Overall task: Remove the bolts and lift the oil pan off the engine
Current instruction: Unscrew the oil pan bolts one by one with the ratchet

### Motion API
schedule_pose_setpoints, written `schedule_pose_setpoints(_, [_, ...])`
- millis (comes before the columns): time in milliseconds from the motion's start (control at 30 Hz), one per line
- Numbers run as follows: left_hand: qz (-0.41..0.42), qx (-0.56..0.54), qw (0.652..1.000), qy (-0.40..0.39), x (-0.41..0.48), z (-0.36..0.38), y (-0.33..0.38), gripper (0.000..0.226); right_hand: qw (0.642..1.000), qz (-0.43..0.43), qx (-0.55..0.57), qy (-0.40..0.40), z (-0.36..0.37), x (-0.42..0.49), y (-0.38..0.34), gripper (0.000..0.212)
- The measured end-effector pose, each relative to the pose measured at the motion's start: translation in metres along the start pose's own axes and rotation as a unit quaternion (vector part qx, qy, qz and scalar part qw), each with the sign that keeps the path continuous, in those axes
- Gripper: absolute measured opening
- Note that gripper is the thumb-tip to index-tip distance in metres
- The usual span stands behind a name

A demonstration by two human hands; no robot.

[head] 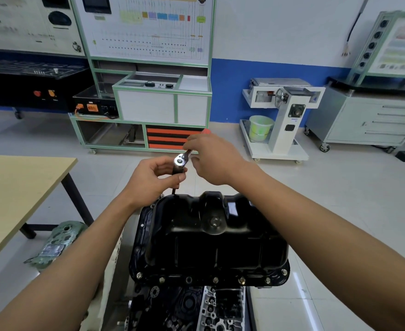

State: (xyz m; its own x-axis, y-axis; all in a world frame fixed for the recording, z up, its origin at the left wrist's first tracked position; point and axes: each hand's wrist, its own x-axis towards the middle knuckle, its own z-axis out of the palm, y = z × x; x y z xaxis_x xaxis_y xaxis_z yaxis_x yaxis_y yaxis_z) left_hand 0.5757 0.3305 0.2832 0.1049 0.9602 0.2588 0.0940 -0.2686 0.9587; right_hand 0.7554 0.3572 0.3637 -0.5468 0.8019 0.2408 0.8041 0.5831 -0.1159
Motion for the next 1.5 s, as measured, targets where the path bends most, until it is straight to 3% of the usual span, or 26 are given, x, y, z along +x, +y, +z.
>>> schedule_pose_setpoints(100, [0.012,0.002,0.999,0.034,0.001,0.0,-0.002,0.028,0.999,0.024,-0.026,0.008,-0.003,-0.006,-0.002,0.024])
schedule_pose_setpoints(233, [0.032,0.035,0.996,0.082,0.003,0.001,-0.001,0.034,0.999,0.043,-0.024,-0.002,-0.007,-0.017,-0.01,0.027])
schedule_pose_setpoints(400, [0.058,0.079,0.99,0.101,0.006,0.004,-0.002,0.033,0.993,0.058,0.098,-0.037,-0.007,-0.022,-0.027,0.026])
schedule_pose_setpoints(567, [0.053,0.061,0.991,0.107,0.005,0.004,-0.001,0.023,0.986,0.059,0.147,-0.053,-0.009,-0.022,-0.028,0.027])
schedule_pose_setpoints(767, [0.013,0.022,0.999,0.034,0.004,-0.002,0.0,0.022,0.996,0.066,0.049,-0.044,-0.017,-0.009,-0.014,0.011])
schedule_pose_setpoints(867, [0.001,0.009,1.0,0.022,0.004,-0.003,0.0,0.027,0.998,0.062,0.005,-0.006,-0.01,-0.002,-0.012,0.03])
schedule_pose_setpoints(1000, [-0.014,0.008,1.0,-0.003,0.003,-0.004,0.001,0.024,0.998,0.015,0.046,-0.029,0.0,0.005,-0.009,0.051])
schedule_pose_setpoints(1100, [-0.018,0.001,1.0,-0.013,0.003,-0.006,0.002,0.026,0.997,-0.018,0.07,-0.02,0.004,0.005,-0.007,0.052])
schedule_pose_setpoints(1300, [-0.007,-0.006,0.999,0.035,0.003,-0.006,0.002,0.028,0.999,-0.004,0.031,0.019,0.005,0.0,-0.006,0.03])
schedule_pose_setpoints(1500, [0.029,0.028,0.997,0.067,0.004,-0.001,0.002,0.032,0.999,0.049,-0.005,0.009,-0.004,-0.01,-0.015,0.024])
